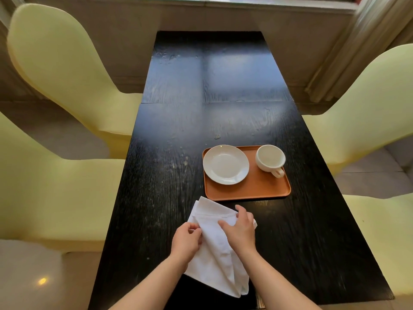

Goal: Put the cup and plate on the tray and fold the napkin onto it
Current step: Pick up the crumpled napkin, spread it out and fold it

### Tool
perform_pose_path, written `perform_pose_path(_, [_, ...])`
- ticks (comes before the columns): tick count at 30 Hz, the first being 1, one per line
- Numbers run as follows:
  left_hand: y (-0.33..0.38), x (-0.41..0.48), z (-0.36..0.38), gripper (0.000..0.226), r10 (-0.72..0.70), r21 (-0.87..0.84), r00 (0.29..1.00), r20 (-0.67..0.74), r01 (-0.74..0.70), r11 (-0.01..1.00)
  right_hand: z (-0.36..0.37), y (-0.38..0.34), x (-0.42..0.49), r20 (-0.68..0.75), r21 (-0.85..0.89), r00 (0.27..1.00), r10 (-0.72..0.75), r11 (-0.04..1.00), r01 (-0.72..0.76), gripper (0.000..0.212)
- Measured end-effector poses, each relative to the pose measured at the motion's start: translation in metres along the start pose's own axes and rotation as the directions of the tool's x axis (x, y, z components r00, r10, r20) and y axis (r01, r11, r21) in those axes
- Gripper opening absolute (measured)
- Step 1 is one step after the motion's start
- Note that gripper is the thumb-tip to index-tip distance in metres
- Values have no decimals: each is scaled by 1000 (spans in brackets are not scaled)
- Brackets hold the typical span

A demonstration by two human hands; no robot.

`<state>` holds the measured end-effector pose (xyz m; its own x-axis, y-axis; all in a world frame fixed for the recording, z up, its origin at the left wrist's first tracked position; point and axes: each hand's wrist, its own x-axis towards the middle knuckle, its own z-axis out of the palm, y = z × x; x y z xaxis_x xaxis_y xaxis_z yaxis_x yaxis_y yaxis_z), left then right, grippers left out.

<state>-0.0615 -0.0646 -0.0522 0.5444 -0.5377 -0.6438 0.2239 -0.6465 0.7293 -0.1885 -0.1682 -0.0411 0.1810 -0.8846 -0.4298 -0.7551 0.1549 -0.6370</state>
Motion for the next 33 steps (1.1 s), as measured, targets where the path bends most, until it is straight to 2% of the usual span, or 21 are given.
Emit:
perform_pose_path(2, [-3, -2, -5, 17, 66, 158, 998, 22, -69, 985, 5, -1, -2, 94, 64, 995, 23, 998, -29, 87])
perform_pose_path(5, [-7, -6, -16, 26, 162, 371, 985, 51, -169, 913, 13, 1, -7, 169, -38, 985, 46, 998, -40, 89])
perform_pose_path(8, [-15, -7, -29, 34, 305, 643, 947, 100, -296, 706, 18, 0, -9, 156, -66, 988, 20, 998, -10, 63])
perform_pose_path(10, [-20, -11, -38, 35, 348, 761, 929, 121, -312, 568, 20, -1, -9, 170, -42, 985, 15, 999, -8, 58])
perform_pose_path(11, [-21, -12, -42, 35, 341, 782, 934, 110, -293, 550, 20, -2, -9, 190, -15, 982, 24, 1000, -21, 59])
perform_pose_path(13, [-24, -14, -48, 33, 311, 780, 946, 88, -260, 570, 18, -2, -11, 225, 84, 973, 42, 995, -62, 60])
perform_pose_path(15, [-24, -14, -51, 34, 292, 766, 952, 86, -251, 592, 8, -1, -13, 209, 225, 977, 34, 971, -82, 48])
perform_pose_path(17, [-22, -13, -50, 35, 287, 752, 955, 81, -247, 611, -13, 2, -16, 121, 361, 993, 7, 931, -51, 29])
perform_pose_path(21, [-17, -12, -44, 42, 273, 759, 962, 26, -196, 621, -70, 26, -17, -117, 486, 992, 53, 874, 11, 30])
perform_pose_path(24, [-22, -17, -36, 51, 251, 775, 968, -17, -145, 615, -107, 66, -19, -298, 590, 936, 190, 807, 24, 28])
perform_pose_path(27, [-27, -24, -28, 55, 224, 778, 974, -23, -123, 617, -124, 112, -21, -396, 665, 828, 397, 746, -39, 29])
perform_pose_path(29, [-27, -25, -25, 56, 211, 786, 977, -13, -120, 606, -127, 140, -20, -377, 717, 756, 535, 685, -127, 30])
perform_pose_path(31, [-22, -24, -23, 50, 206, 784, 978, -13, -118, 609, -126, 156, -17, -285, 759, 724, 627, 609, -228, 32])
perform_pose_path(33, [-16, -22, -21, 48, 204, 776, 979, -26, -109, 621, -126, 162, -15, -260, 693, 736, 625, 652, -308, 42])
